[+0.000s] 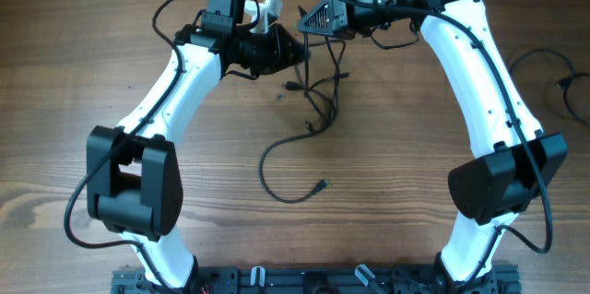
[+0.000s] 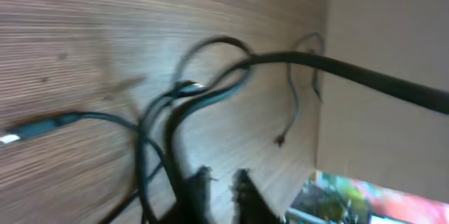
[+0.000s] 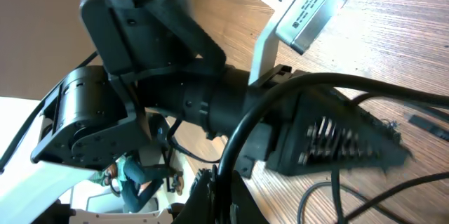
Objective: Untangle cables
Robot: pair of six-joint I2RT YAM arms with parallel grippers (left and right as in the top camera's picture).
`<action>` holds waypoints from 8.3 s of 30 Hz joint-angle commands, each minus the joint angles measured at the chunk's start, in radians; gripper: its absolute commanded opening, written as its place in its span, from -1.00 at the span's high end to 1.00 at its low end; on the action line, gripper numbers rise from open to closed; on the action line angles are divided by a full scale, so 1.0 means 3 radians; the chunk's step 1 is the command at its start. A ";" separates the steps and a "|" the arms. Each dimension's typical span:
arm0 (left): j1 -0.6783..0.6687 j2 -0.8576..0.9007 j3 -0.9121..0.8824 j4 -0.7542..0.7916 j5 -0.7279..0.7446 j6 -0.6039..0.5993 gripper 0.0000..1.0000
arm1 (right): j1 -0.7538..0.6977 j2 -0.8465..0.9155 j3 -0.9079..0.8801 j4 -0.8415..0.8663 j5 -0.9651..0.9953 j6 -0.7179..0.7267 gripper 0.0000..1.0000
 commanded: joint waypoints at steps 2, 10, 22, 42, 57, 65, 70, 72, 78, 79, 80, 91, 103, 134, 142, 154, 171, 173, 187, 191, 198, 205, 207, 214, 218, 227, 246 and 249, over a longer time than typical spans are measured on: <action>0.0125 0.0047 0.0027 -0.0275 -0.0760 -0.0100 0.92 | -0.0169 -0.0238 -0.0004 -0.0069 0.0487 0.0127 0.91; 0.0923 -0.0229 0.0028 -0.0654 -0.1311 0.0093 0.92 | -0.1240 -0.0913 -0.0004 -0.0773 0.1808 0.0215 0.91; 0.2017 -0.1485 0.0028 -0.0729 -0.1437 0.0167 0.92 | -0.1907 -0.0912 -0.0005 -0.1013 0.2708 0.0301 0.91; 0.2547 -0.1364 0.0027 -0.1005 -0.2637 0.0085 0.92 | -0.2828 -0.0595 -0.0005 -0.0570 0.2384 0.0365 0.91; 0.2018 -0.1255 0.0027 -0.1088 -0.2322 0.0089 0.92 | -0.2733 -0.0778 -0.0004 -0.0196 0.0899 -0.0504 0.91; 0.1144 -0.1255 0.0027 -0.1203 -0.1916 0.0076 0.92 | -0.2729 -0.1171 -0.0004 0.0651 0.1500 0.0065 0.91; 0.0563 -0.1255 0.0027 -0.1233 -0.1920 0.0075 0.92 | -0.2729 -0.0970 -0.0005 0.1387 0.2017 0.0370 0.91; 0.0390 -0.1255 0.0027 -0.1221 -0.1921 0.0075 0.92 | -0.2729 -0.0858 -0.0005 0.1713 0.2017 0.0422 0.91; 0.0065 -0.1255 0.0027 -0.1171 -0.1923 0.0065 0.92 | -0.2729 -0.0388 -0.0005 0.2220 0.2491 0.0806 0.91; 0.0036 -0.1255 0.0027 -0.1170 -0.1921 0.0064 0.92 | -0.2729 -0.0285 -0.0005 0.2182 0.2570 0.0781 0.92; 0.0006 -0.1255 0.0027 -0.1166 -0.1923 0.0065 0.92 | -0.2729 -0.0207 -0.0005 0.2126 0.2604 0.0752 0.91; -0.0064 -0.1255 0.0027 -0.1053 -0.1920 0.0062 0.92 | -0.2726 0.0411 -0.0005 0.0949 0.2578 0.0526 -0.99; -0.0064 -0.1240 0.0027 -0.0862 -0.1882 -0.0379 0.92 | -0.2403 -0.0123 -0.0005 -0.0248 0.0952 -0.0479 -0.99; 0.0797 -0.1221 0.0039 -0.2064 -0.2436 -0.0362 -1.00 | -0.0642 -0.0116 -0.0008 -0.0549 0.1303 -0.0945 -0.98; 0.1989 -0.1260 0.0039 -0.1891 -0.2271 -0.0436 -1.00 | 0.0055 -0.0003 -0.0037 -0.0341 0.1303 -0.0881 -0.88; 0.2518 -0.1259 0.0039 -0.1668 -0.2153 0.0058 -1.00 | 0.1475 0.0768 -0.0037 0.0631 0.1517 -0.0600 -0.46; 0.2693 -0.1255 0.0036 -0.1752 -0.2098 0.0094 -1.00 | 0.2102 0.1521 -0.0037 0.1451 0.2191 -0.0421 0.11; 0.2693 -0.1254 0.0036 -0.1752 -0.2098 0.0093 -1.00 | 0.2102 0.1514 -0.0034 0.1433 0.2190 -0.0422 0.42; 0.2295 -0.1253 0.0033 -0.1750 -0.1855 0.0093 -0.90 | 0.0837 -0.0486 -0.0018 0.0589 0.2346 -0.0225 0.92; 0.1794 -0.1254 0.0033 -0.1713 -0.1855 0.0090 -0.91 | 0.0134 -0.1099 -0.0018 0.0305 0.2516 -0.0159 0.91; 0.0886 -0.1246 0.0033 -0.1455 -0.1859 0.0078 -0.94 | -0.1418 -0.1845 -0.0018 -0.0088 0.2472 -0.0070 0.92; 0.0149 -0.1086 0.0033 -0.1129 -0.1860 0.0079 -0.96 | -0.2707 -0.2121 -0.0017 -0.0178 0.2295 -0.0042 0.91; 0.0038 -0.1010 0.0033 -0.1074 -0.1859 0.0078 -0.96 | -0.2892 -0.2120 -0.0018 -0.0201 0.2298 0.0004 0.91; -0.0200 -0.0713 0.0033 -0.0952 -0.1859 0.0078 -0.96 | -0.3035 -0.1665 -0.0036 -0.0643 0.2358 0.0116 0.91; -0.0235 -0.0652 0.0033 -0.0938 -0.1859 0.0079 -0.99 | -0.3035 -0.1147 -0.0036 -0.0871 0.2459 0.0183 0.91; -0.0237 -0.0646 0.0033 -0.0863 -0.1859 0.0079 -0.99 | -0.2800 0.0083 -0.0036 -0.0689 0.2449 0.0181 0.91; -0.0237 -0.0647 0.0033 -0.0867 -0.1859 0.0079 -1.00 | -0.2444 -0.0417 -0.0020 -0.0867 0.1434 -0.0835 -0.86; -0.0237 -0.0647 0.0033 -0.0867 -0.1859 0.0079 -1.00 | -0.2059 -0.0942 -0.0020 -0.0937 0.1411 -0.0966 -0.87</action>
